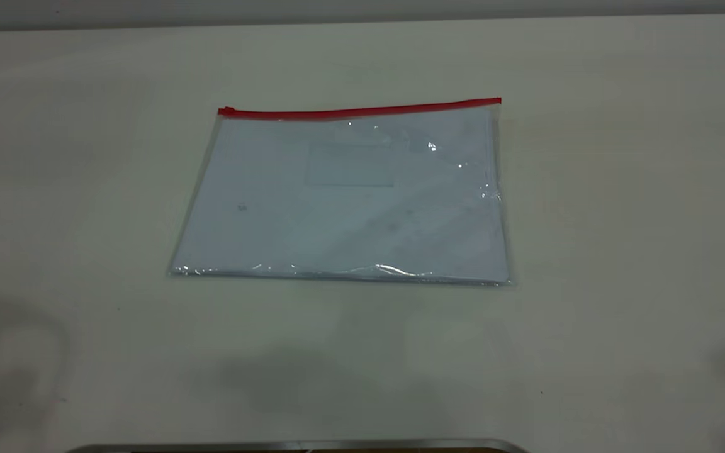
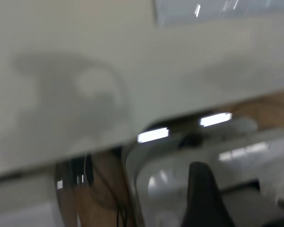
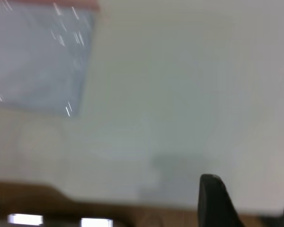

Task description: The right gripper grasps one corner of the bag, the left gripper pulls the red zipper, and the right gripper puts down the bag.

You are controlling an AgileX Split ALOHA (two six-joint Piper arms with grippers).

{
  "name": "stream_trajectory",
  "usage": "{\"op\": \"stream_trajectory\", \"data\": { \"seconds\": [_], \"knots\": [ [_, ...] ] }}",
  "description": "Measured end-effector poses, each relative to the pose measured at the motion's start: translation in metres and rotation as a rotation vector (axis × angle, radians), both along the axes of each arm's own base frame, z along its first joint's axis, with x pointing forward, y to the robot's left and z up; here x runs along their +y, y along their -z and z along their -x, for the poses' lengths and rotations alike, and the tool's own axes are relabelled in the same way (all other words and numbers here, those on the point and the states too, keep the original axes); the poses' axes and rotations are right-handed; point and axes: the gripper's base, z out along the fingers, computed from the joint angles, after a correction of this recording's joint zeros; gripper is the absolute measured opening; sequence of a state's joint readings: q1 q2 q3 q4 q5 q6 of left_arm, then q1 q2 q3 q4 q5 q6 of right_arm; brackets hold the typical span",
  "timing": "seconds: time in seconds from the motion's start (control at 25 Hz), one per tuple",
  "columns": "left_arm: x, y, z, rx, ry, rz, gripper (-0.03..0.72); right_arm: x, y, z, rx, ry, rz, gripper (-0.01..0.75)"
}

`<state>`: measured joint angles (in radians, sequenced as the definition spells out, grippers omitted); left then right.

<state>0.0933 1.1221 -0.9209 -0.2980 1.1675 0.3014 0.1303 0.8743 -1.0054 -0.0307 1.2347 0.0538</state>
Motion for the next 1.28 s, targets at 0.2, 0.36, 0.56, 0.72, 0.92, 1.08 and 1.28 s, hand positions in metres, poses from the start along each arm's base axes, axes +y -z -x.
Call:
{"op": "stream_trajectory", "data": {
  "seconds": [0.2, 0.36, 0.56, 0.72, 0.92, 1.08, 1.28],
  "knots": [
    [0.003, 0.036, 0.034, 0.106, -0.028, -0.063, 0.511, -0.004, 0.080, 0.027, 0.213, 0.071, 0.004, 0.401],
    [0.005, 0.050, 0.056, 0.091, -0.046, -0.100, 0.511, -0.007, 0.118, 0.044, 0.249, 0.073, 0.012, 0.401],
    [0.003, 0.052, 0.081, -0.020, -0.059, -0.115, 0.511, -0.007, 0.123, 0.048, 0.194, 0.059, 0.008, 0.401],
    [0.001, 0.055, 0.103, -0.104, -0.064, -0.123, 0.511, -0.007, 0.122, 0.048, 0.183, 0.050, 0.011, 0.401],
    [0.000, 0.050, 0.126, -0.235, -0.068, -0.146, 0.512, -0.007, 0.122, 0.048, 0.179, 0.048, 0.011, 0.397],
    [-0.001, 0.044, 0.143, -0.356, -0.075, -0.154, 0.513, -0.007, 0.122, 0.048, 0.179, 0.048, 0.011, 0.389],
    [-0.003, 0.041, 0.164, -0.501, -0.082, -0.163, 0.513, -0.007, 0.121, 0.050, 0.166, 0.042, 0.009, 0.381]
  ]
}}
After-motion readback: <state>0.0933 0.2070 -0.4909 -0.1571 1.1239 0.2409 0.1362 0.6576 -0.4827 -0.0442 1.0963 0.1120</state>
